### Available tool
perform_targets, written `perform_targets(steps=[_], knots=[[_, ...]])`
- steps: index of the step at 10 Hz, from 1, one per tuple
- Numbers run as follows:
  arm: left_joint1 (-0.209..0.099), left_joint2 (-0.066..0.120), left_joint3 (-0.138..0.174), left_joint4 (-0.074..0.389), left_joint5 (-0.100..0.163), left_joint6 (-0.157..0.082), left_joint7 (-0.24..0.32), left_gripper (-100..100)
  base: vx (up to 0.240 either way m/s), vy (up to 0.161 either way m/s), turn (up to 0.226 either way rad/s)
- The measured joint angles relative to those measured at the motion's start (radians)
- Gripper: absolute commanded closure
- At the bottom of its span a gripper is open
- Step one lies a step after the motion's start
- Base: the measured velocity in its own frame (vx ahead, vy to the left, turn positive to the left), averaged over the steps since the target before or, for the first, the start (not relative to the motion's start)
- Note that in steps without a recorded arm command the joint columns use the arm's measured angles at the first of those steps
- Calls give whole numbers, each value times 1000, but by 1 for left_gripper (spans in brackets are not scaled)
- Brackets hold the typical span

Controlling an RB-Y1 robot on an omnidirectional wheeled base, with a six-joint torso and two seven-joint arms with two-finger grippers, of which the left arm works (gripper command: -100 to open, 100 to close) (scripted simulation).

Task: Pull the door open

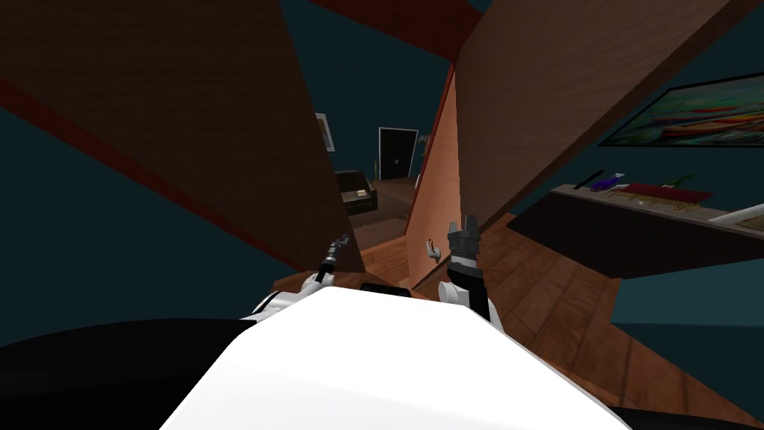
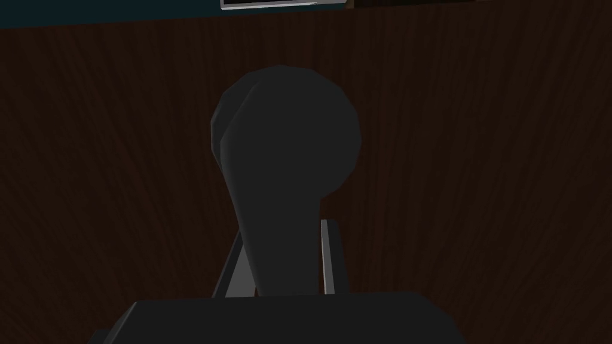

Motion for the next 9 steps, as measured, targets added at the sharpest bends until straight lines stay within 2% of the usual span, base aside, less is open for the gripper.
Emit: perform_targets(steps=[1,3,4,5,6,7,8,9], knots=[[-2,10,-3,22,-2,-17,12,100,-45,-10,-100],[20,38,-13,23,-6,-39,46,100,-44,-15,-93],[13,54,-19,55,-9,-63,67,100,-42,-14,-64],[32,67,-23,39,-11,-69,85,100,-15,0,4],[36,69,-23,37,-11,-68,88,100,-147,25,-159],[42,82,-29,38,-15,-81,97,100,-181,63,-113],[32,88,-37,71,-20,-111,110,100,-129,52,-35],[52,89,-43,47,-24,-110,115,100,-163,5,-95]])
